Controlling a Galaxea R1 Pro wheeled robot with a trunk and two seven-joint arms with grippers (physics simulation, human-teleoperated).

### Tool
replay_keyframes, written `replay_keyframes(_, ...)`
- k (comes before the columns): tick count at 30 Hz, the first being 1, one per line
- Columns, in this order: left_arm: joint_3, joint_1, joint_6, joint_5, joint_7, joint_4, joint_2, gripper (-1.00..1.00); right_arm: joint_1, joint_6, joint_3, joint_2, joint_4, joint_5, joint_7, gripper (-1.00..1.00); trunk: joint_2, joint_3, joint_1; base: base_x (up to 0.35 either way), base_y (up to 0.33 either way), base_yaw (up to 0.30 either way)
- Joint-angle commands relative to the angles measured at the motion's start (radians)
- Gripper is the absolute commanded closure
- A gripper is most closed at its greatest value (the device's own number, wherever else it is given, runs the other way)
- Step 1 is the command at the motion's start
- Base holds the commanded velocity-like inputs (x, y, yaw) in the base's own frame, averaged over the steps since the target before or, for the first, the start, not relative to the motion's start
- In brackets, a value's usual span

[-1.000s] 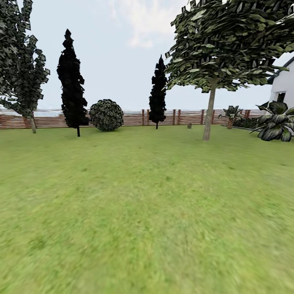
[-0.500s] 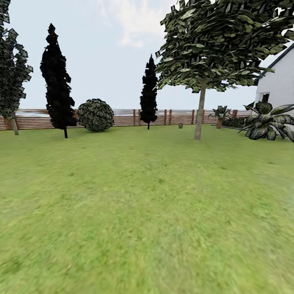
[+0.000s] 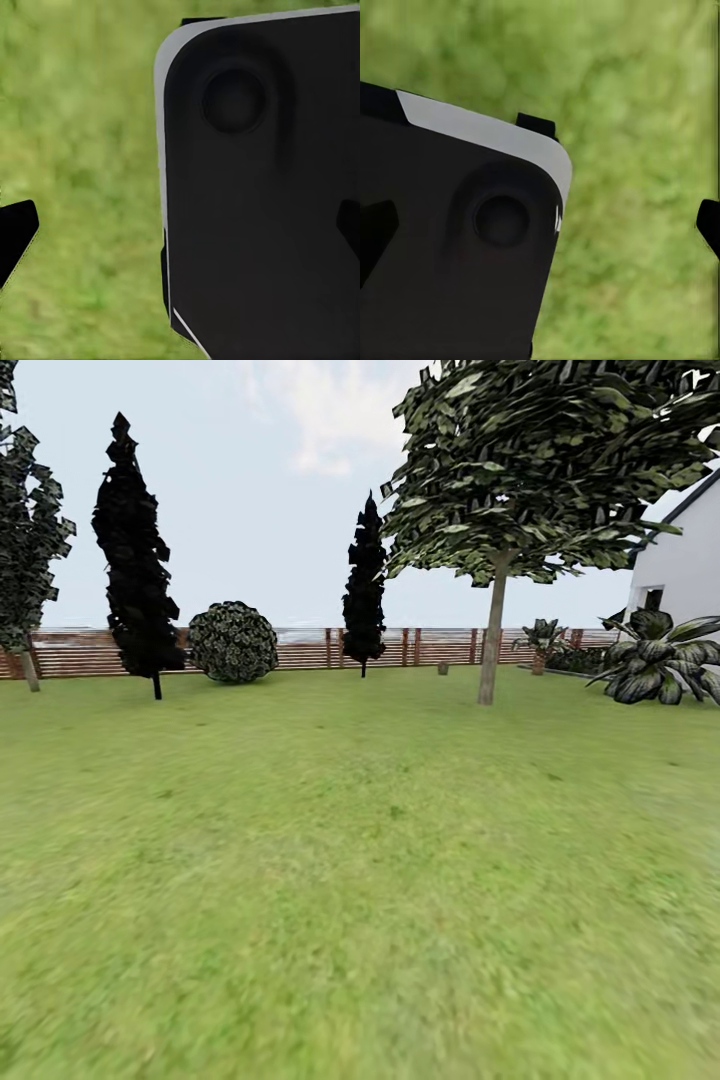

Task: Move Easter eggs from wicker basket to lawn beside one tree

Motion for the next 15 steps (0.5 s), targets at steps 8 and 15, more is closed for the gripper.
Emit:
replay_keyframes(8, -0.002, 0.0, -0.002, -0.001, 0.002, -0.002, 0.0, -1.0, -0.002, -0.006, 0.005, 0.0, 0.004, 0.002, 0.001, -1.0, 0.0, -0.001, 0.001, 0.335, 0.0, 0.0)
replay_keyframes(15, -0.002, 0.001, -0.002, -0.001, 0.002, -0.002, 0.0, -1.0, -0.002, -0.006, 0.005, 0.0, 0.004, 0.002, 0.001, -1.0, 0.0, -0.001, 0.001, 0.335, 0.0, 0.0)
